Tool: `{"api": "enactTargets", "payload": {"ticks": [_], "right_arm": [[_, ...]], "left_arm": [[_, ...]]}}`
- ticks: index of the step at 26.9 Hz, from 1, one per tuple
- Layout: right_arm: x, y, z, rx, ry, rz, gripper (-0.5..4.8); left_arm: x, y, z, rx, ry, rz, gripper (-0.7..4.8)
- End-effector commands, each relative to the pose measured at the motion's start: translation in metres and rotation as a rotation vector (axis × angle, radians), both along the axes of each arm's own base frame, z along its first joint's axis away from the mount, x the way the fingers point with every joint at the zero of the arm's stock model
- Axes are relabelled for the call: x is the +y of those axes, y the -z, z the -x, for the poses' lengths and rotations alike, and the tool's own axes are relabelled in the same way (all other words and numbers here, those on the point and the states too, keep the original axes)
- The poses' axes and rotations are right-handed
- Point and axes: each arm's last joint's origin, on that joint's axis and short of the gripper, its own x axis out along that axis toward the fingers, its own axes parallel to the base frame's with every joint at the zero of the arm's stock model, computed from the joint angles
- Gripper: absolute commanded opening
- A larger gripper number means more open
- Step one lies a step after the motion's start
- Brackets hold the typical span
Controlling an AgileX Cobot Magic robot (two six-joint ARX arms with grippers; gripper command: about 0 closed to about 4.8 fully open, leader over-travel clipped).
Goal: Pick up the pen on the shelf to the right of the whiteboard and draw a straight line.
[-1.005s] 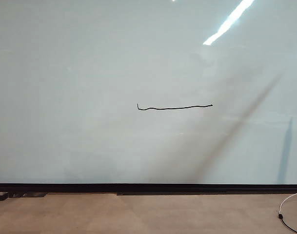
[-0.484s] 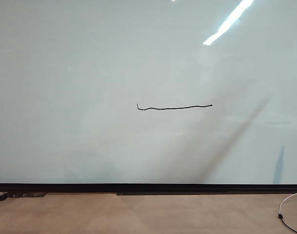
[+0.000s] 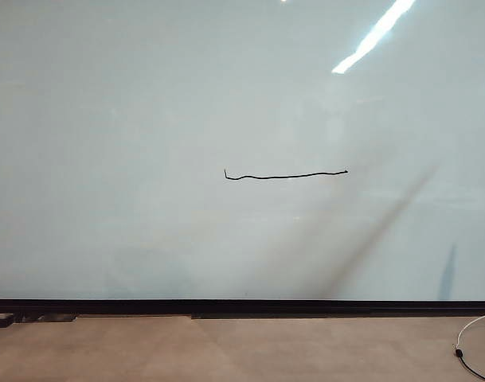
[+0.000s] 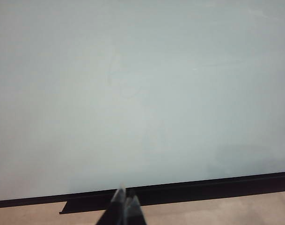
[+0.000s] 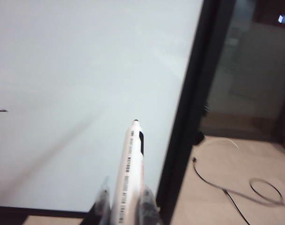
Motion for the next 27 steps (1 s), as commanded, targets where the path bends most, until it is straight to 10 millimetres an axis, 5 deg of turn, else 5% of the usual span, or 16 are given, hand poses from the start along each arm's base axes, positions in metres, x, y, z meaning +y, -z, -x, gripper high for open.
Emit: {"api": "enactTargets", "payload": {"ticks": [1,27], "right_arm": [[-0.0020,-0.0018,-0.0004,-0.033,-0.053,0.017,-0.08],[-0.0061,-0.0016,-0.0007,-0.032,-0.076,0.011,-0.07]], "left_arm": [[-0.0001,-0.0020,0.0002,-0.012,0.002,-0.003,-0.05],[-0.0001,-0.0020,0.0002,-0.012,0.002,-0.003,-0.05]]}}
